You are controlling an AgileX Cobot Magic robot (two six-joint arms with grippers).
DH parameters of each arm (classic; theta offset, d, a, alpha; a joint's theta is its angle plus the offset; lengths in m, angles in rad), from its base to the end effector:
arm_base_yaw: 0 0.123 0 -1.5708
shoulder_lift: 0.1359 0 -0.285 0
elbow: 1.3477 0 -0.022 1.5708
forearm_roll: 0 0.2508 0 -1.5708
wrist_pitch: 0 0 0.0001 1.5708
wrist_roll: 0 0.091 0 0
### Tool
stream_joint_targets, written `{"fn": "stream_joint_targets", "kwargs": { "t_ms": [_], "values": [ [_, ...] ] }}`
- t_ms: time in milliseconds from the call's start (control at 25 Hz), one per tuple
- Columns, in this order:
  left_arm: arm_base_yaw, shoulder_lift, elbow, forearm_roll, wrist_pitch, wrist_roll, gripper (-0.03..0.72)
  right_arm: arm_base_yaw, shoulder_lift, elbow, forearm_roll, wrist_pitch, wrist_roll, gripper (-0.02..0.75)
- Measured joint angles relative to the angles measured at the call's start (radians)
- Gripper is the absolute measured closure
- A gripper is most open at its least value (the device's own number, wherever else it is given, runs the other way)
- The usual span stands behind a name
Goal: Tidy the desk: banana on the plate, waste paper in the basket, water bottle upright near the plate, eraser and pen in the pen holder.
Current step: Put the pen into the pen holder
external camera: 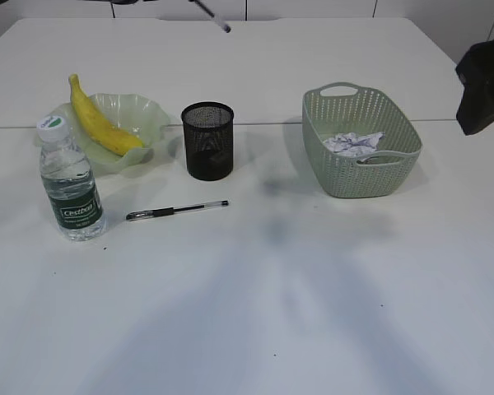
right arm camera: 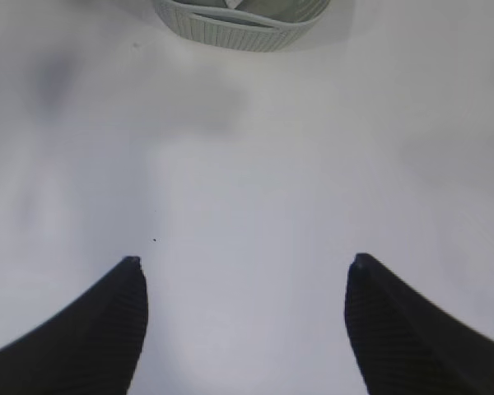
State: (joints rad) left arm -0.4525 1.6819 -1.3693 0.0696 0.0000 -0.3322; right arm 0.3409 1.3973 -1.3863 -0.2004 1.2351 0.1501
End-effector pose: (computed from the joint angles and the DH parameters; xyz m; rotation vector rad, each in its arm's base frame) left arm 0.3667 -0.1783 0.3443 0.1731 1.8172 -0.5090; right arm 0.2639 0.0754 0.3671 -0.2920 2.6760 -0.1293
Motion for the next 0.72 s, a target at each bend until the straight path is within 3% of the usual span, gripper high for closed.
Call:
{"fn": "stream_joint_targets", "kwargs": {
  "t_ms": [160,280,720],
  "values": [
    [0.051,0.069,-0.086,0.089,0.124,0.000,0.634,0.000,0.000,0.000,-0.002,0.000,0.000,0.183],
    [0.053,0.111,-0.137,0.151,0.178,0.000,0.634,0.000,0.000,0.000,-0.002,-0.002,0.000,0.183],
    [0.053,0.250,-0.200,0.174,0.196,0.000,0.634,0.000,0.000,0.000,-0.004,-0.017,0.002,0.183]
  ]
}}
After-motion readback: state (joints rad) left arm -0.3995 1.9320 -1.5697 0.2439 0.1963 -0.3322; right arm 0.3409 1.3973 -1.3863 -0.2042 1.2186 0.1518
